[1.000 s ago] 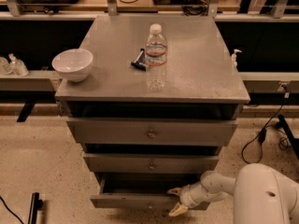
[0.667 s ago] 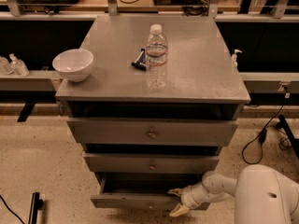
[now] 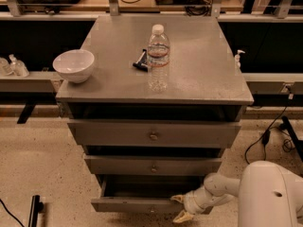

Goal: Open bottom drawer

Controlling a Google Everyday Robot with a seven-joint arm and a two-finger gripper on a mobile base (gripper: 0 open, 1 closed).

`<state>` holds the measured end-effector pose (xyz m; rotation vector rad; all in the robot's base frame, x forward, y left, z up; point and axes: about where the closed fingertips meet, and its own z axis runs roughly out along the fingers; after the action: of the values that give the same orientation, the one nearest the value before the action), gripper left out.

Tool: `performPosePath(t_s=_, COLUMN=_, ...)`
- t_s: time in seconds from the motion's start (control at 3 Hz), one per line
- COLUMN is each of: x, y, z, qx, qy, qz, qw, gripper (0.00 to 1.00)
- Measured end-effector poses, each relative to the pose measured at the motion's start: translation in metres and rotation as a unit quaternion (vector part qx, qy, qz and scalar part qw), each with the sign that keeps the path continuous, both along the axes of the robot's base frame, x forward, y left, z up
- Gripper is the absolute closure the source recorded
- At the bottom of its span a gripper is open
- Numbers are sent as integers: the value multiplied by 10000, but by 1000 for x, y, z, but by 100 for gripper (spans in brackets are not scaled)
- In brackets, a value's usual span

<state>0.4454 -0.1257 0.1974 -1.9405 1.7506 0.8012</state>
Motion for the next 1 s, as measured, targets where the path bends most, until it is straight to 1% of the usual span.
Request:
performPosePath(t_s=0.33, x=0, y=0, z=0, qx=0, qy=0, qz=0, qw=10000, gripper=69)
performPosePath(t_s=0.67, x=0, y=0, z=0, qx=0, qy=0, qz=0, qw=10000, gripper=69)
performPosePath(t_s=1.0, x=-3, y=0, z=7, qx=90, qy=11, qz=90, qw=9999, gripper=51)
